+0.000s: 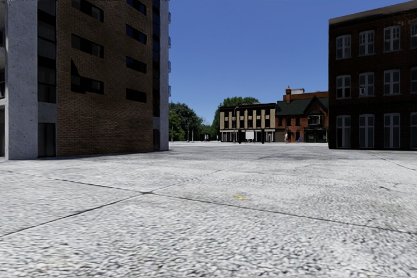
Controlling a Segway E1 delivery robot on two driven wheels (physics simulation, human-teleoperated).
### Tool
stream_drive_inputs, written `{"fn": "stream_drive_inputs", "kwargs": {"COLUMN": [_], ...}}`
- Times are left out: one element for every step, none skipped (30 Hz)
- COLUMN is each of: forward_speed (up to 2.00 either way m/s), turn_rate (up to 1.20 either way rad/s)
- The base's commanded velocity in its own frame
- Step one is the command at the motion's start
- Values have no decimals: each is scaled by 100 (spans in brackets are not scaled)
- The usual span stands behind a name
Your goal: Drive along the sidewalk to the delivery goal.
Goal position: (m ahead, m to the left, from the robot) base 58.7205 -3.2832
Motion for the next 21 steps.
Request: {"fn": "stream_drive_inputs", "kwargs": {"forward_speed": [160,159,159,200,200,200,200,200,200,200,200,200,200,200,200,200,200,200,200,200,200], "turn_rate": [0,0,0,0,0,0,0,0,0,0,0,0,0,0,0,0,0,0,0,0,0]}}
